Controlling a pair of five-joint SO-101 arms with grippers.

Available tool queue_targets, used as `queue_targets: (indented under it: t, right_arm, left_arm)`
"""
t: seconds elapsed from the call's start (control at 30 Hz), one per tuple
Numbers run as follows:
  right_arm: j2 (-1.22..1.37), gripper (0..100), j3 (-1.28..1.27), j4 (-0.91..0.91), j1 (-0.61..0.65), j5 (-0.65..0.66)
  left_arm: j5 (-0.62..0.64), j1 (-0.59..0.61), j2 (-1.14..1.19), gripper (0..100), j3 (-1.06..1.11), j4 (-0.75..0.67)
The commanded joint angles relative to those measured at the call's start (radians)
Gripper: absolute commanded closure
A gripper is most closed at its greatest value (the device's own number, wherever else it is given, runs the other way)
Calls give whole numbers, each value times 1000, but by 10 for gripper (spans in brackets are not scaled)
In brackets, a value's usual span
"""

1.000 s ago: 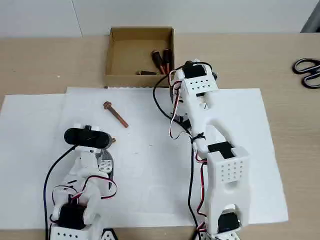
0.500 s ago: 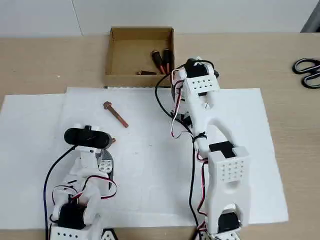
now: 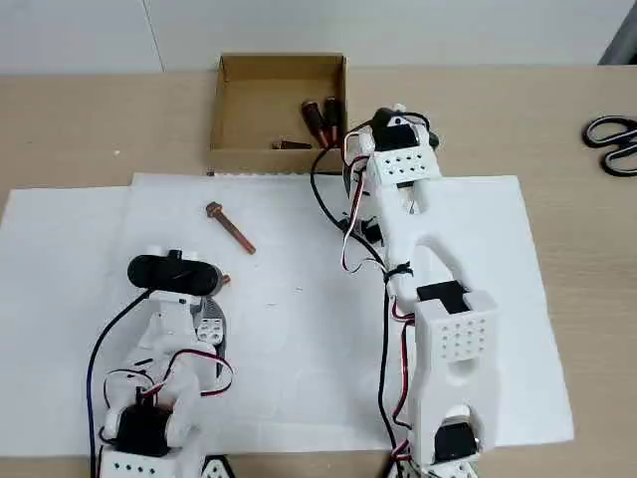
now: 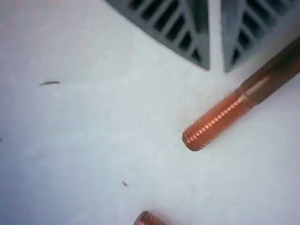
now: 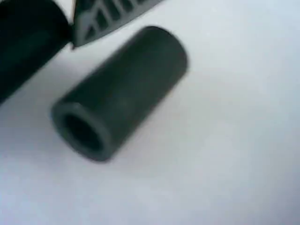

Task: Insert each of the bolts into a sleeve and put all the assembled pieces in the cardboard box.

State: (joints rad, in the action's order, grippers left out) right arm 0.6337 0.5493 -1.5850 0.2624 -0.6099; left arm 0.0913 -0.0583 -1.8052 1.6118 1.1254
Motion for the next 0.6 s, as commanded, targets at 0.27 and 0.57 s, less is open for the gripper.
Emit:
queue_targets:
  t: [0.27, 0.57]
  right_arm:
    - [-18, 723, 44, 8, -12, 0]
    - [-8, 724, 44, 21, -31, -5]
  left_arm:
    - [6, 3, -11, 994, 2, -23]
    - [6, 3, -11, 994, 2, -21]
